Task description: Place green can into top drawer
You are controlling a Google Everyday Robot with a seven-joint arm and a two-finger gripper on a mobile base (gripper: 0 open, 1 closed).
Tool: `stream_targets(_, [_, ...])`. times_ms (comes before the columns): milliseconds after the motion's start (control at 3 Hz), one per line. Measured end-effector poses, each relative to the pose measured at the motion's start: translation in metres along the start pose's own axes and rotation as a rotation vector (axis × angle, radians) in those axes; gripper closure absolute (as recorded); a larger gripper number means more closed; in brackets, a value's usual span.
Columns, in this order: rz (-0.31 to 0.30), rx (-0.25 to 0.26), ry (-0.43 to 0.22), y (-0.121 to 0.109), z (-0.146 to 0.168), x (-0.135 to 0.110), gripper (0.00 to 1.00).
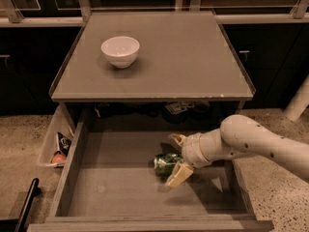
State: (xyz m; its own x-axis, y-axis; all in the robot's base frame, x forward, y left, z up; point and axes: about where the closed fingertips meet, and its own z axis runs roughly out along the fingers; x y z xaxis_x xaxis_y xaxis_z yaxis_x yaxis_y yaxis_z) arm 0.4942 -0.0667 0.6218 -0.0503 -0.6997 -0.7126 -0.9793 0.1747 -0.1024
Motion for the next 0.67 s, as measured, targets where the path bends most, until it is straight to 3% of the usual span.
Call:
stream_targets(333, [-0.001, 0.0, 0.0, 0.0, 0.0, 0.0, 0.0])
stream_targets(667, [-0.015, 0.006, -0.011, 0.0, -0.019, -0.011, 0.0])
